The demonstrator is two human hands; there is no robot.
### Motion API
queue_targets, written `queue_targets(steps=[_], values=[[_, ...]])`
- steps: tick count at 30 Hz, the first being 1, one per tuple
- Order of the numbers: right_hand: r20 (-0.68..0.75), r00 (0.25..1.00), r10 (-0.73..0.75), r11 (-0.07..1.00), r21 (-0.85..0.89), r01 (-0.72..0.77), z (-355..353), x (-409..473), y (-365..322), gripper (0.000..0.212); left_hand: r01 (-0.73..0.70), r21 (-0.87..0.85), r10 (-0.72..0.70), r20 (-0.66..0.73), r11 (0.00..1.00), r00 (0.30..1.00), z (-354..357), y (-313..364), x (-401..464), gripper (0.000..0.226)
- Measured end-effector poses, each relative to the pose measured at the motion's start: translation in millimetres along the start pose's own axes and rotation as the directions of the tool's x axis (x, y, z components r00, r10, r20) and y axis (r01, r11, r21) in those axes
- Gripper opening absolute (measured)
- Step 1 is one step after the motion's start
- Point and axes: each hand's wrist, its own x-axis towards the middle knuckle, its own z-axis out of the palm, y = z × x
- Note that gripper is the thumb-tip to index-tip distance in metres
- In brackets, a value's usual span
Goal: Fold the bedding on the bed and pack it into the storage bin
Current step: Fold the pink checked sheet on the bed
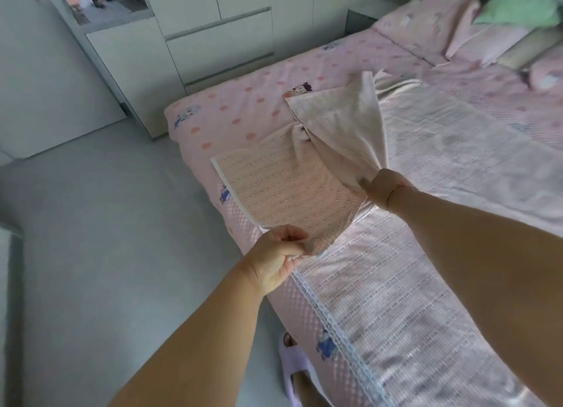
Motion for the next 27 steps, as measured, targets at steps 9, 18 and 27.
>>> queue_targets(steps=[9,18,27], values=[[-0.066,0.997,-0.031,0.999,-0.022,0.03,-12,-66,86,0.06,0.071,-0.154,-0.081,-0.057,0.985,0.995,57,-49,-41,0.025],[-0.026,0.993,-0.114,0.991,-0.078,0.112,-9,-117,157,0.067,0.082,-0.235,-0.132,-0.209,0.969,0.969,118,-107,-73,0.028],[0.1,0.957,-0.272,0.96,-0.047,0.278,6,-167,236,0.061,0.045,-0.242,-0.139,-0.385,0.969,0.912,190,-188,-116,0.039]])
